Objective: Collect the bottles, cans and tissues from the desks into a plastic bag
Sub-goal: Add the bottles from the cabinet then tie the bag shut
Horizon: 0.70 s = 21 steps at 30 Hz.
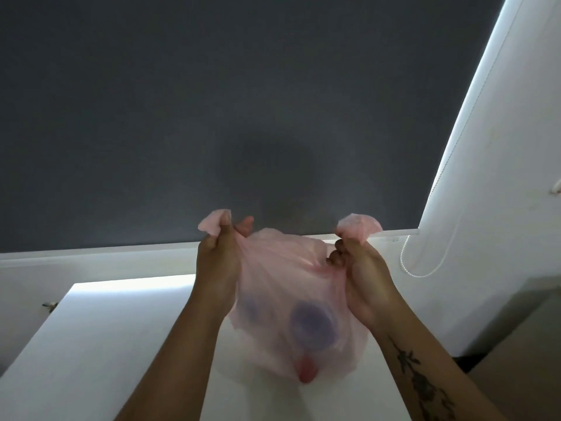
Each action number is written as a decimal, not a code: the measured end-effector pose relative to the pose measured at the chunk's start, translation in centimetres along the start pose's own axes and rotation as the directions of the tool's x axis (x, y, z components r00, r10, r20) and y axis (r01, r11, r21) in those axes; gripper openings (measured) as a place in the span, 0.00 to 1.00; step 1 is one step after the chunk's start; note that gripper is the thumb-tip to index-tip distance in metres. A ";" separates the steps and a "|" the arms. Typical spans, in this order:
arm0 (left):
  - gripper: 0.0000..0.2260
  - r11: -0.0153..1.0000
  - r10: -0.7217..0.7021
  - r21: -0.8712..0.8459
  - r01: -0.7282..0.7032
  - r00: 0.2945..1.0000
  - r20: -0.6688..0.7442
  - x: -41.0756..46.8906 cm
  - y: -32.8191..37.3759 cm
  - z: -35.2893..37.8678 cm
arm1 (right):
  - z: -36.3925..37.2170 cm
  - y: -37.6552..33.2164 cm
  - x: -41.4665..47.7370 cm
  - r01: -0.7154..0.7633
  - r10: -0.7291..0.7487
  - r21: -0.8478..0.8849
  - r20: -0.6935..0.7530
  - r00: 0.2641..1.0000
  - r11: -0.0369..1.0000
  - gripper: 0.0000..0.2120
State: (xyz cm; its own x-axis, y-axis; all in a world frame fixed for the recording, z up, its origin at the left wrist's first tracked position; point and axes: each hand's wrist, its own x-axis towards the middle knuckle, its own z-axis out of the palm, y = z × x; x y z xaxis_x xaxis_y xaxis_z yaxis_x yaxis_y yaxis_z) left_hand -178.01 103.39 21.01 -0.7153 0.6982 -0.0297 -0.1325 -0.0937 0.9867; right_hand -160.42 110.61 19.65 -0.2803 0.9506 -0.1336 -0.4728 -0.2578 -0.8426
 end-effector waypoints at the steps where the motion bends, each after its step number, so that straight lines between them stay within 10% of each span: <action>1: 0.19 0.997 -0.015 -0.073 0.021 0.997 0.074 -0.2 0.2 0.4 | 0.0 -0.2 0.1 -0.021 0.018 0.040 0.053 0.998 0.999 0.11; 14: 0.23 0.978 -0.176 0.107 0.180 0.983 -0.050 -2.0 -4.2 2.8 | -1.0 1.6 1.3 -0.045 0.041 -0.298 -0.018 0.999 0.953 0.17; 21: 0.13 0.898 -0.093 -0.414 0.150 0.984 0.154 2.0 -1.2 1.0 | 0.1 0.4 2.1 -0.122 0.086 0.248 0.151 0.985 0.961 0.18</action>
State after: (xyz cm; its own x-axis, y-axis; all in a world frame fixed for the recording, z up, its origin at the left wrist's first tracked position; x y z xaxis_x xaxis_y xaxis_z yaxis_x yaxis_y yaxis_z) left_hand -178.58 105.60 19.93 -0.5854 0.8050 -0.0962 -0.5104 -0.2737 0.8152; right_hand -161.27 112.54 19.09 -0.4430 0.8877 -0.1251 -0.6275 -0.4067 -0.6640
